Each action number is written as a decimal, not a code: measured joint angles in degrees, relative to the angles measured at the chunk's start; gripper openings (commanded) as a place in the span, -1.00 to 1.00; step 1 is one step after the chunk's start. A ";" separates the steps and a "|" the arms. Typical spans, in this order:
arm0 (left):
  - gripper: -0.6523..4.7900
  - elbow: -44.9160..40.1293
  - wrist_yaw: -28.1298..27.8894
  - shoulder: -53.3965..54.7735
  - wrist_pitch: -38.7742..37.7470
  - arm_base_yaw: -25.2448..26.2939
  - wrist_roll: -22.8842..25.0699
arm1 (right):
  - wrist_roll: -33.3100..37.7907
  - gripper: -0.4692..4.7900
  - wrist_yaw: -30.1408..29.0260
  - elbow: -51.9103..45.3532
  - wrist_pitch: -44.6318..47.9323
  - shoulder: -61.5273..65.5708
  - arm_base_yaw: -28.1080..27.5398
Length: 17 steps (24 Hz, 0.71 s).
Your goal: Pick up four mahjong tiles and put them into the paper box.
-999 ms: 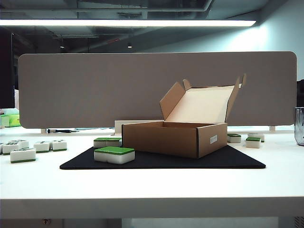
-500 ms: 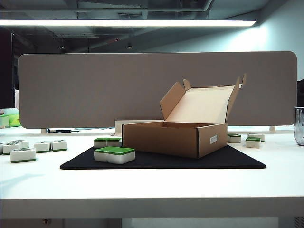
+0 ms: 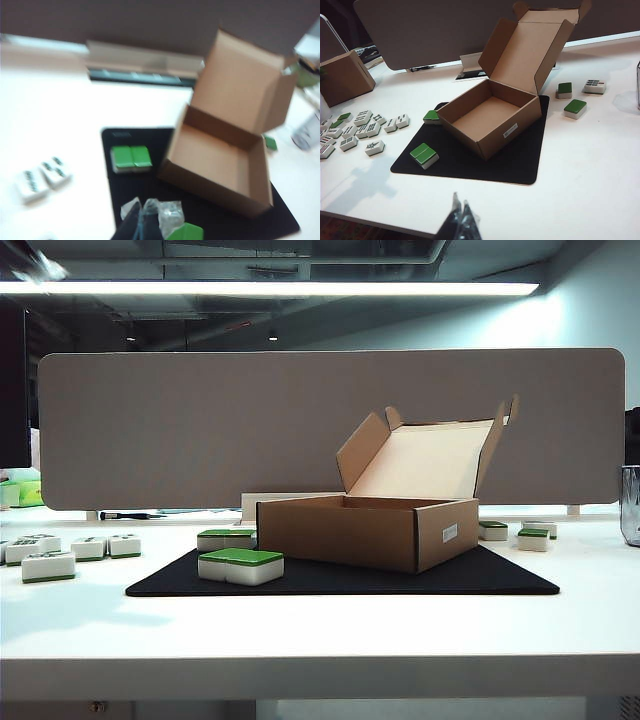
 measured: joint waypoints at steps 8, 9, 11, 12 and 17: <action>-0.78 11.43 1.03 19.10 -5.38 -5.51 2.08 | 0.00 -0.83 0.00 0.00 0.02 0.00 0.00; -0.78 12.48 0.98 20.46 -6.67 -6.14 2.75 | 0.00 -0.83 0.00 0.00 0.02 0.00 0.00; -0.78 15.12 0.70 23.26 -8.98 -7.41 4.20 | 0.00 -0.83 0.00 0.00 0.02 0.00 0.00; -0.78 16.46 0.35 24.46 -10.08 -7.98 4.96 | 0.00 -0.83 -0.02 0.00 0.00 0.00 0.00; -0.78 22.88 -4.96 30.56 -16.92 -11.67 8.94 | 0.00 -0.83 0.02 0.00 -0.04 0.00 0.00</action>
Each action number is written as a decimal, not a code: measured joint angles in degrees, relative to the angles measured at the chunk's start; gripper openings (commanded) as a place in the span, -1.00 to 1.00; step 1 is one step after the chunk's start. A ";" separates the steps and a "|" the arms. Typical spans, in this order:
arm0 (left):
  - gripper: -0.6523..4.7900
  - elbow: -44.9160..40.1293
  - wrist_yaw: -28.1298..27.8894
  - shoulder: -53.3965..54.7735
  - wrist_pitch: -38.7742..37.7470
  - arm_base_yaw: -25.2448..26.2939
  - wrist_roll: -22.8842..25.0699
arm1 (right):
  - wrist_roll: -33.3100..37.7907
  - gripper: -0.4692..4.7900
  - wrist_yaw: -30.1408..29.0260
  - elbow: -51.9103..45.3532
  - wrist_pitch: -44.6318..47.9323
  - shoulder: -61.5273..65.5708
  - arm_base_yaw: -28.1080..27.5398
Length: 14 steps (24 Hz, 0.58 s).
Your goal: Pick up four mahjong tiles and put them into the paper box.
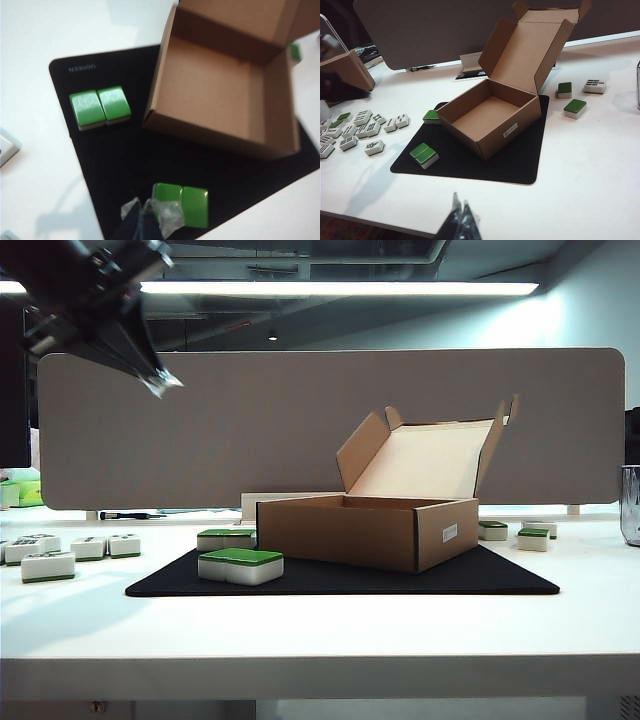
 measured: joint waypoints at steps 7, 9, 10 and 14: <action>-0.78 8.41 -5.44 7.21 -7.61 -4.48 4.33 | 0.00 -0.83 0.02 -0.02 -0.37 0.00 0.00; -0.78 11.13 -6.19 9.57 -9.81 -5.29 4.85 | 0.00 -0.83 0.00 0.00 -0.87 0.00 0.00; -0.78 13.51 -6.58 11.98 -12.76 -5.88 5.29 | 0.00 -0.83 0.02 -0.02 -1.29 0.00 0.00; -0.78 18.56 -7.04 17.59 -20.37 -7.98 7.28 | 0.00 -0.83 0.00 -0.02 -1.44 0.00 0.00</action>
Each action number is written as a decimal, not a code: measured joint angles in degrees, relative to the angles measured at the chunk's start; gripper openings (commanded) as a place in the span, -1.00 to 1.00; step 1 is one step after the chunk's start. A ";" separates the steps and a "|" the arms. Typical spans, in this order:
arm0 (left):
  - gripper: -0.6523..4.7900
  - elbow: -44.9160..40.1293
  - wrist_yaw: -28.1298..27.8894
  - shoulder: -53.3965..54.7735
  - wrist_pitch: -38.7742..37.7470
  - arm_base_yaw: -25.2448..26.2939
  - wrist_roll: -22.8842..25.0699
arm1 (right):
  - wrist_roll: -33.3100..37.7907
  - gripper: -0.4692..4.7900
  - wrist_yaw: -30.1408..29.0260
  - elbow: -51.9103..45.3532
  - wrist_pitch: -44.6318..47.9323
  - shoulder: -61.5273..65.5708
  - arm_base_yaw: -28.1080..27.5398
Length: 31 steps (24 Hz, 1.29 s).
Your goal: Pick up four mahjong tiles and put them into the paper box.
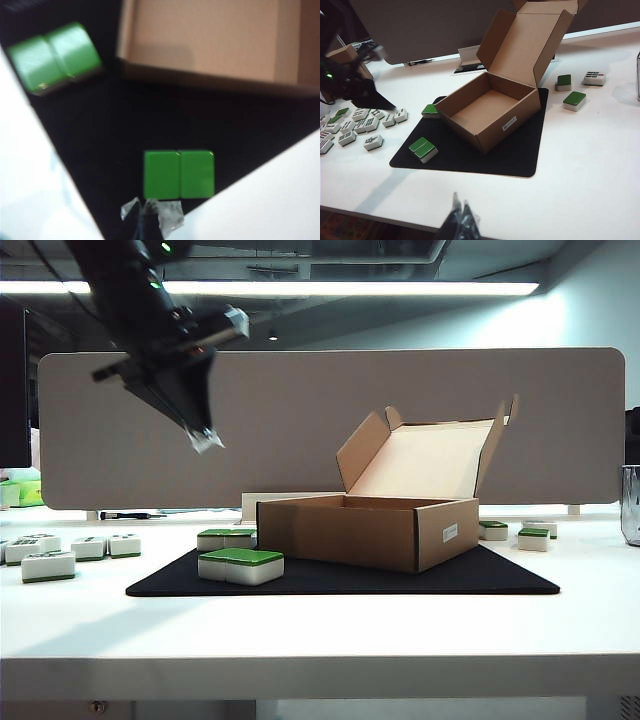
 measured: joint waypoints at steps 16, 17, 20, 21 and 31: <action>0.73 1.38 -7.34 9.88 -3.48 -7.37 0.57 | 0.00 -0.83 0.00 0.02 0.02 0.04 0.00; 0.73 1.38 -7.37 10.01 -3.15 -7.39 0.39 | 0.00 -0.83 0.02 0.00 0.00 0.04 0.00; 0.75 1.38 -7.39 10.40 -2.19 -7.37 0.42 | 0.00 -0.83 0.00 0.02 0.02 0.04 0.00; 0.95 1.38 -7.39 10.58 -1.90 -7.39 0.37 | 0.00 -0.83 0.02 0.00 0.02 0.04 0.00; 1.00 1.38 -7.37 14.60 0.37 -7.39 -0.55 | 0.00 -0.83 0.02 0.00 0.02 0.04 0.00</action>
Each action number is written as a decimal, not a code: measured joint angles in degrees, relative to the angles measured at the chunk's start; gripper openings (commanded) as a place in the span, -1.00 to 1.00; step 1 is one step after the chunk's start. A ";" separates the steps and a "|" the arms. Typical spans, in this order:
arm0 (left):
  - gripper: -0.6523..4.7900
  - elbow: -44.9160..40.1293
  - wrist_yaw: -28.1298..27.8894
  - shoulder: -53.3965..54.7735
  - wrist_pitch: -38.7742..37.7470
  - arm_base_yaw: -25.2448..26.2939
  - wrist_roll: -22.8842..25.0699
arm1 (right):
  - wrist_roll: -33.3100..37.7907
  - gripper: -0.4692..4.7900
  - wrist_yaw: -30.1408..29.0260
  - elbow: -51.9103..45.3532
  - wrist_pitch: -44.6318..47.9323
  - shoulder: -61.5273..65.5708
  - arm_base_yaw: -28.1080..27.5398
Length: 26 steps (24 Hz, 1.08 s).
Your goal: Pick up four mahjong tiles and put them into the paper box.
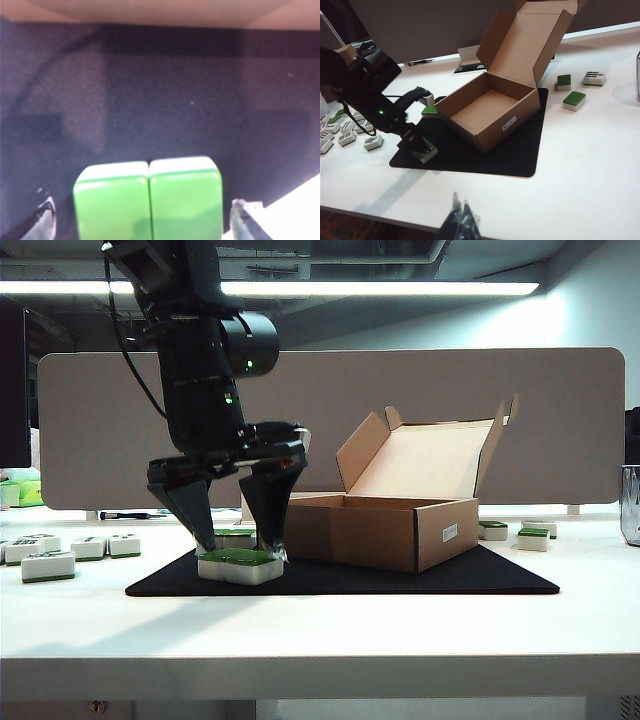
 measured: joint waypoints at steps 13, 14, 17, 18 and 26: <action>0.22 5.49 3.98 3.37 -8.09 -0.02 -4.85 | 0.00 -0.83 0.22 0.00 0.00 0.00 0.00; 0.22 8.57 5.07 3.32 -10.19 -0.04 -6.03 | 0.00 -0.83 0.22 0.00 0.00 0.00 0.00; 0.22 18.03 6.08 2.95 -7.04 -0.39 -6.71 | 0.00 -0.83 0.20 0.00 0.00 0.00 0.00; 0.22 18.14 6.10 2.97 -4.04 -0.72 -6.71 | 0.00 -0.83 0.24 0.00 0.00 0.00 0.00; 0.22 18.10 3.04 8.66 7.45 -1.49 -3.76 | 0.00 -0.83 0.24 0.00 0.00 0.00 0.00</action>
